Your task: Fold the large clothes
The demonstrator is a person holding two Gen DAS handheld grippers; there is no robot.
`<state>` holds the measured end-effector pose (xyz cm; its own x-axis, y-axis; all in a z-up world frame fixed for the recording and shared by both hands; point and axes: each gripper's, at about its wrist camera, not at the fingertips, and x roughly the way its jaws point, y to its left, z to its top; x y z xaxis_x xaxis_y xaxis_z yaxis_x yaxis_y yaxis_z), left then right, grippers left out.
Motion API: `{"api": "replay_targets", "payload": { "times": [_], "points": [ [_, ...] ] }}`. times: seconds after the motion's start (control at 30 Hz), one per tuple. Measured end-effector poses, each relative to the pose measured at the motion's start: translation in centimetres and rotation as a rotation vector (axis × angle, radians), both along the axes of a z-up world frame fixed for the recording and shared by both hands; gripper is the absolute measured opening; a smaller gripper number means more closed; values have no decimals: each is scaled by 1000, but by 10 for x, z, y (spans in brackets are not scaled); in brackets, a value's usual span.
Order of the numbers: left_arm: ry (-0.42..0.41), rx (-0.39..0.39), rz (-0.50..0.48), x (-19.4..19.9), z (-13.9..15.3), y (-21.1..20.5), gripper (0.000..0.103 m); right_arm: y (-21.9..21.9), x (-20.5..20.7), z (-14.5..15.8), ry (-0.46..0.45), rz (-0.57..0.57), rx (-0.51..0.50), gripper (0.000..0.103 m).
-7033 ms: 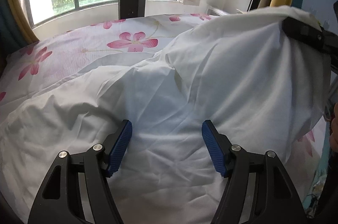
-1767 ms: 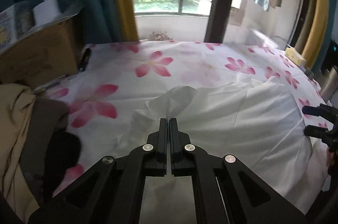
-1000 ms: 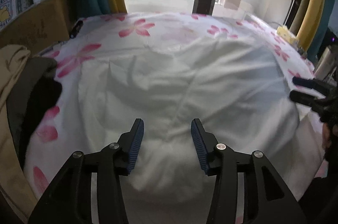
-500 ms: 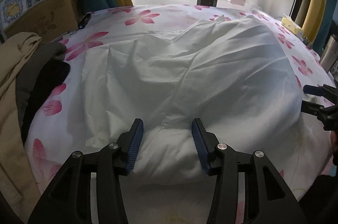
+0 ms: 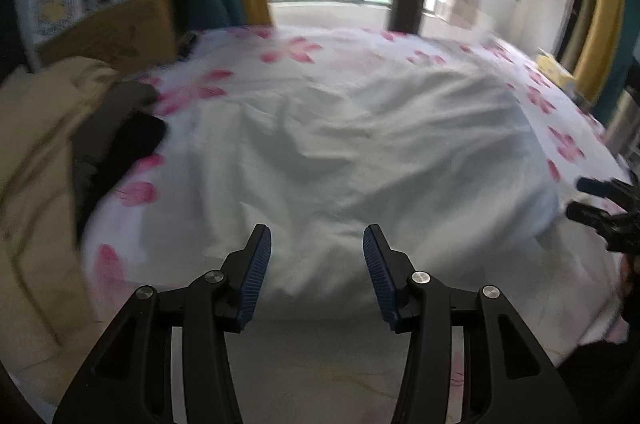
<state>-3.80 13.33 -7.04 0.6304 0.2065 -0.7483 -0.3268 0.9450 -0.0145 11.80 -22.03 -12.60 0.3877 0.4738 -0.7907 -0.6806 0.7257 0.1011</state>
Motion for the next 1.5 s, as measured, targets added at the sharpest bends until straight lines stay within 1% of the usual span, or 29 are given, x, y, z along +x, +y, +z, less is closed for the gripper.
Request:
{"api": "replay_targets", "payload": {
  "times": [0.07,0.13,0.23,0.43,0.53,0.7,0.8,0.87,0.93,1.13,1.3,1.4,1.5],
  "points": [
    [-24,6,27,-3,7,5,52,-1,1,2,-2,1,6,86],
    [-60,-18,55,-5,14,15,56,0,2,4,-2,6,18,86],
    [-91,-50,97,-6,20,31,57,-1,4,8,-8,12,27,86],
    [-90,-79,134,0,20,59,58,-3,13,16,-17,-5,37,86],
    [-94,-149,124,6,15,72,64,-2,20,20,-24,-14,43,86],
    [-57,-200,89,25,-3,82,66,1,31,31,-49,-24,61,86],
    [-18,-234,83,36,-20,88,67,6,37,39,-69,-17,76,86],
    [-18,-263,73,41,-28,92,68,11,40,44,-81,-8,82,86],
    [-43,-277,57,43,-30,94,71,16,44,46,-87,1,86,86],
    [-69,-346,5,54,-31,99,80,33,55,43,-75,28,89,86],
    [-56,-338,-25,62,-32,95,80,51,62,37,-63,61,91,86],
    [-56,-366,-35,66,-31,93,80,58,67,32,-51,71,91,86],
    [-57,-424,-88,74,-32,88,81,65,72,26,-37,80,87,86]
  ]
}}
